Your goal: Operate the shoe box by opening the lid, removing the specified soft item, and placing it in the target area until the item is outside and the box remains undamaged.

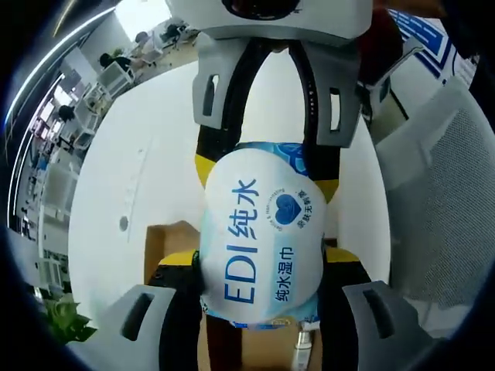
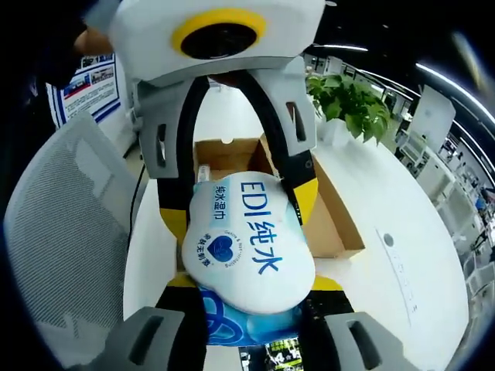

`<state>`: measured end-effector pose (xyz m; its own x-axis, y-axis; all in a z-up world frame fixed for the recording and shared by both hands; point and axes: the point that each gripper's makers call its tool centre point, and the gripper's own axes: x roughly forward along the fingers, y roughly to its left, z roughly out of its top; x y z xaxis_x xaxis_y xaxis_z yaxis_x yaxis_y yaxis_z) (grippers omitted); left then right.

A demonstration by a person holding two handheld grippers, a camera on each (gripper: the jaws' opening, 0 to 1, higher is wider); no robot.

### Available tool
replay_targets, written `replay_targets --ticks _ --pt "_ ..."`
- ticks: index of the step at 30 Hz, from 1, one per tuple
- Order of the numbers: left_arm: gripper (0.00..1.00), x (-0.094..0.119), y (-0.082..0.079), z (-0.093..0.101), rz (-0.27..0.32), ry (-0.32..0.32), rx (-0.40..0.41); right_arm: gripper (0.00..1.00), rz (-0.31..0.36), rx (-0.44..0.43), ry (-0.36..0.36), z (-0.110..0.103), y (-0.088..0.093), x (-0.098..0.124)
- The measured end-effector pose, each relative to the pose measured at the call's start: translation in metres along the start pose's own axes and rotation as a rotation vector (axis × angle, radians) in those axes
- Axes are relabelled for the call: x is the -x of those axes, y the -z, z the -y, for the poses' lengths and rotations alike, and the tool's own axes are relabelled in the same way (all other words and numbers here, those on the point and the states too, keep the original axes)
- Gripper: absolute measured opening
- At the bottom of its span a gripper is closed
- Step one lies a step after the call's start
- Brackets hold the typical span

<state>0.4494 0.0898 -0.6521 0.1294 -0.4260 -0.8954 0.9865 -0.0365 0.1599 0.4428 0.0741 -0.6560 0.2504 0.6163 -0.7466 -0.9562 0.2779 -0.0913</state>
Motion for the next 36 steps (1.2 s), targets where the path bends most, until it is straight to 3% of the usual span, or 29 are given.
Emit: replay_targets --ticks 9,17,27,36 --pt "0.60 -0.015 -0.034 -0.005 0.014 -0.008 -0.022 0.41 0.011 -0.002 0.019 0.014 0.027 0.021" --pt "0.60 -0.036 -0.049 -0.007 0.028 -0.004 -0.030 0.41 0.012 -0.004 0.024 0.022 0.050 0.026" --pt "0.60 -0.061 -0.061 -0.013 0.045 -0.005 -0.030 0.41 0.000 -0.004 0.023 0.034 0.076 0.024" --pt "0.60 -0.085 -0.059 -0.015 0.054 -0.001 -0.023 0.42 -0.013 0.002 0.015 0.040 0.095 0.011"
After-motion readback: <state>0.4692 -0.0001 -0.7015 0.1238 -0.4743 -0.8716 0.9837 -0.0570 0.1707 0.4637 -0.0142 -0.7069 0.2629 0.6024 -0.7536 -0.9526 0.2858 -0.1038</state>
